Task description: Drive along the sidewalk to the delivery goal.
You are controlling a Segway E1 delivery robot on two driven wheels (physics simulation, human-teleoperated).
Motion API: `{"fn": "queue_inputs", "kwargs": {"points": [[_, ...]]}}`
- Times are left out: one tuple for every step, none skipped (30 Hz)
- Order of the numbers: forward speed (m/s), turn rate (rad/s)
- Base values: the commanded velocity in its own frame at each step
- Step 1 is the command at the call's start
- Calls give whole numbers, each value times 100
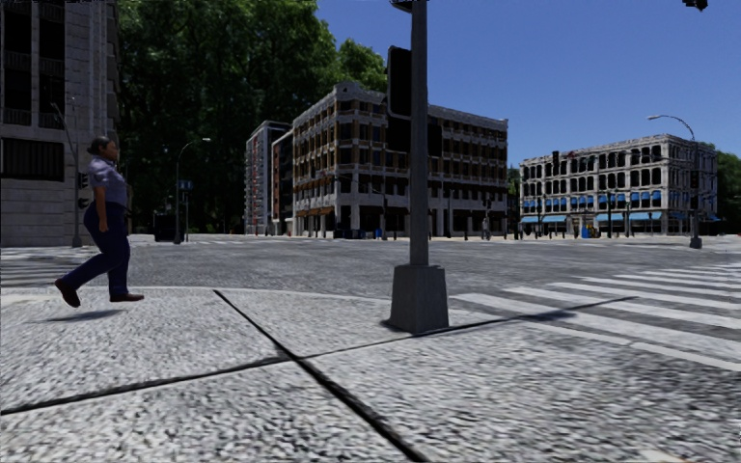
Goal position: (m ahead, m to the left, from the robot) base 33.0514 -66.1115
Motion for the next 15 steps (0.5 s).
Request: {"fn": "queue_inputs", "kwargs": {"points": [[200,-78],[200,-78],[200,-78],[200,-78],[200,-78],[200,-78],[200,-78],[200,-78],[200,-78],[200,-78],[200,-78],[200,-78],[200,-78],[200,-78],[200,-78]]}}
